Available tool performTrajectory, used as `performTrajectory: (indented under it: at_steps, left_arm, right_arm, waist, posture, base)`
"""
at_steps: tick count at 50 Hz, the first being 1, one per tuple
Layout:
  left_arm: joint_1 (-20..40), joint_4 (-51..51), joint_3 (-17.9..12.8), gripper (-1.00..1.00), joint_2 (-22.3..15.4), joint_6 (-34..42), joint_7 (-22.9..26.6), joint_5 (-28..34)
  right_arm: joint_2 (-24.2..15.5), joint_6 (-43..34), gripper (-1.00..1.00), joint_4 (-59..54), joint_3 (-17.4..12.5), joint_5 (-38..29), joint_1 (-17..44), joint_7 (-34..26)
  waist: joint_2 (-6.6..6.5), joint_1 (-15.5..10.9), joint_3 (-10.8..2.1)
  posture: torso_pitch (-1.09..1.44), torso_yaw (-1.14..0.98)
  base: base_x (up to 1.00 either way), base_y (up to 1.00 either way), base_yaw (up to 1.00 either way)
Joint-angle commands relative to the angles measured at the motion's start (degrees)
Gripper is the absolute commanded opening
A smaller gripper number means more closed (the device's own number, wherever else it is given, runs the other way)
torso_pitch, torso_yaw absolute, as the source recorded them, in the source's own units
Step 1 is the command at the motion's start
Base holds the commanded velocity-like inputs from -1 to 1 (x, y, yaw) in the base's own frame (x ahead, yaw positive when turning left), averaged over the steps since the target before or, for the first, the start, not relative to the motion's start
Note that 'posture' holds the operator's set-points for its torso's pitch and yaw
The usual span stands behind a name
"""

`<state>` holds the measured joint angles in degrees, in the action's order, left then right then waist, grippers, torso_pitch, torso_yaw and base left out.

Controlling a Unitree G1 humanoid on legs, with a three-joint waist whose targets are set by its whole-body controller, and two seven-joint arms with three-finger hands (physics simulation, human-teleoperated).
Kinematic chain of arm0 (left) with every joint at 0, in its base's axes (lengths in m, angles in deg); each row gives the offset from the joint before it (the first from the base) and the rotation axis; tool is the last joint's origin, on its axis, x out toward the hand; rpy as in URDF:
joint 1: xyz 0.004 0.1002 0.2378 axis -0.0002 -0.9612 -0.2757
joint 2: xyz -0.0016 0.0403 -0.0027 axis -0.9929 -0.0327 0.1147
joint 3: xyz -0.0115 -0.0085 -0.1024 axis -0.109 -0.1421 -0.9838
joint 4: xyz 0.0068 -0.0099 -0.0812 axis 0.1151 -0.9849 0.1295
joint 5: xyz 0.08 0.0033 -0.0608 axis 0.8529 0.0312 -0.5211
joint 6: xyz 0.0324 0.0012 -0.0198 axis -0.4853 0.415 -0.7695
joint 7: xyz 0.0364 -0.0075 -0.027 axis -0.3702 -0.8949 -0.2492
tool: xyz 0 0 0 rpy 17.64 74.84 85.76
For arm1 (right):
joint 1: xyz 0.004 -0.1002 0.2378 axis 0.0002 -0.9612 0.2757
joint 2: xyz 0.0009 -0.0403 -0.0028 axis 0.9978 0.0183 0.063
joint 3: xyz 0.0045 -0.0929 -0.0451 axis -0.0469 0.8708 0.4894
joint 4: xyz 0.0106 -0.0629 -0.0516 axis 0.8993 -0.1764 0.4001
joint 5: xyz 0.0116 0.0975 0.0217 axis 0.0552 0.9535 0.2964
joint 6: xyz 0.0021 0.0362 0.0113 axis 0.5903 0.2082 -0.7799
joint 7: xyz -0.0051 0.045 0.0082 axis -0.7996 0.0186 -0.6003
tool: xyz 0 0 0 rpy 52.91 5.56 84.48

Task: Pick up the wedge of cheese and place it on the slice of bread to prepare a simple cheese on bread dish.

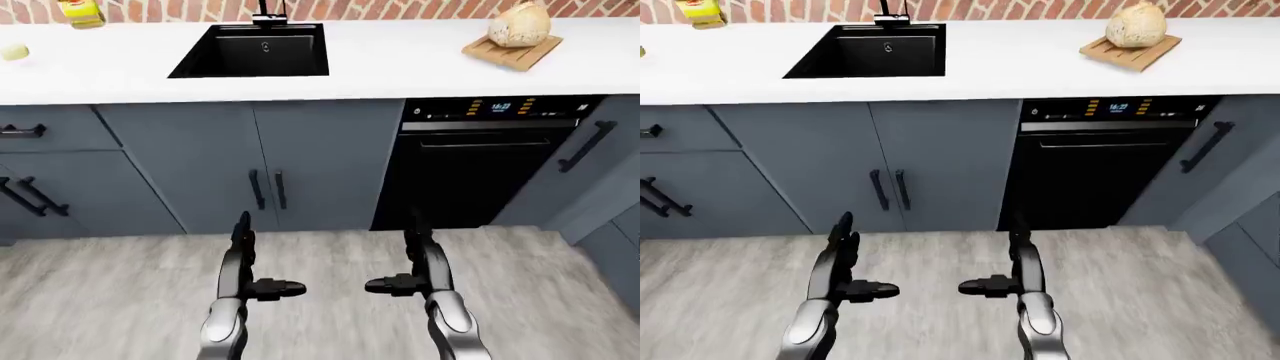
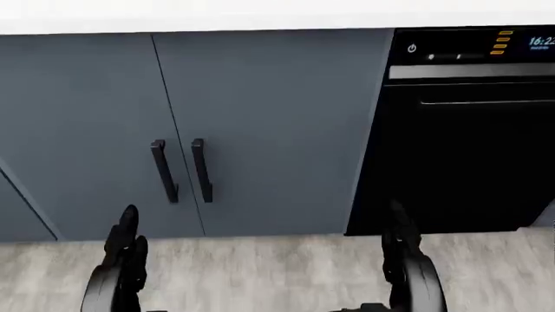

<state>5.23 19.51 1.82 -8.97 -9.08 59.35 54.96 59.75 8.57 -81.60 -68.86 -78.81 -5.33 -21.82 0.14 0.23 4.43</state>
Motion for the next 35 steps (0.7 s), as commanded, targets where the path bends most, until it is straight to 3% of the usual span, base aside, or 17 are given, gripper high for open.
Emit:
performTrajectory:
  at_steps: [1,3,4,5,7,8,12,21,25,26,29,32,35]
  left_arm:
    - [1.4,7.1,0.0,1.0,-0.4,-1.5,0.9,-0.8]
    - [1.4,7.9,-0.1,1.0,-0.4,-0.9,1.0,-0.8]
    - [1.5,8.2,-0.2,1.0,-0.4,-0.6,1.0,-0.8]
    - [1.6,8.3,-0.1,1.0,-0.4,-0.5,1.1,-0.6]
    - [1.7,8.7,0.1,1.0,-0.3,-0.1,1.1,-0.4]
    - [1.9,9.1,0.3,1.0,-0.3,0.4,1.1,-0.2]
    - [3.3,13.5,-0.1,1.0,-0.6,4.7,1.1,0.0]
    - [9.1,33.7,-3.5,1.0,-3.3,24.9,2.4,-0.7]
    - [10.7,35.6,-5.3,1.0,-4.2,27.0,2.6,-1.0]
    - [10.8,36.1,-5.8,1.0,-4.5,27.5,2.8,-1.2]
    - [10.7,37.7,-6.8,1.0,-4.7,28.8,2.8,-1.8]
    - [11.2,39.9,-8.2,1.0,-5.3,30.7,2.6,-2.7]
    - [10.8,41.4,-8.3,1.0,-5.6,31.8,2.7,-3.2]
  right_arm:
    - [0.2,4.5,1.0,4.8,1.4,-1.9,1.9,0.7]
    - [0.2,4.3,1.0,4.8,1.7,-2.9,2.3,1.0]
    - [0.1,4.4,1.0,4.6,1.6,-3.0,2.4,1.0]
    - [0.1,4.5,1.0,4.3,1.5,-3.0,2.7,0.9]
    - [0.2,4.0,1.0,4.9,1.6,-3.1,2.6,1.1]
    - [0.3,4.0,1.0,4.9,1.4,-2.9,2.5,1.3]
    - [-0.1,2.0,1.0,6.7,1.1,-3.1,3.2,1.2]
    - [-0.8,-14.9,1.0,25.7,-1.0,-0.5,6.9,0.6]
    - [-1.0,-17.9,1.0,30.5,-0.4,-0.2,7.4,0.3]
    - [-1.0,-18.0,1.0,31.2,-0.4,0.0,7.4,0.1]
    - [-0.7,-19.1,1.0,33.0,0.2,0.1,7.1,-0.2]
    - [-0.5,-18.5,1.0,32.7,0.4,0.3,6.9,-0.2]
    - [-0.3,-18.7,1.0,32.6,1.2,-0.2,6.9,-0.2]
  waist:
    - [0.45,0.1,-0.05]
    - [0.0,-0.5,-3.56]
    - [-0.03,-0.5,-2.96]
    - [0.28,-0.4,-0.93]
    - [0.32,-0.5,-3.98]
    - [0.31,-0.5,-4.34]
    - [0.19,-0.6,-4.56]
    - [0.04,-0.5,-5.2]
    - [-0.01,-0.5,-5.27]
    - [-0.41,-0.5,-6.13]
    - [-0.38,-0.1,-4.85]
    - [1.06,0.2,-4.29]
    - [0.24,0.3,-4.15]
  posture:
    - [0.0,0.0]
    - [0.0,0.0]
    - [0.0,0.0]
    - [0.0,0.0]
    - [0.0,0.0]
    - [0.0,0.0]
    - [0.0,0.0]
    - [0.0,0.0]
    - [0.0,0.0]
    - [0.0,0.0]
    - [0.0,0.0]
    - [0.0,0.0]
    - [0.0,0.0]
  base:
    - [0.0,0.0,0.0]
    - [0.0,0.0,0.0]
    - [0.0,0.0,0.0]
    - [0.0,0.0,0.0]
    - [0.0,0.0,0.0]
    - [0.0,0.0,0.0]
    - [0.0,0.0,0.0]
    - [0.0,0.0,0.0]
    - [0.0,0.0,0.0]
    - [0.0,0.07,0.0]
    - [0.0,0.2,0.0]
    - [0.0,0.38,0.0]
    - [0.0,0.39,0.0]
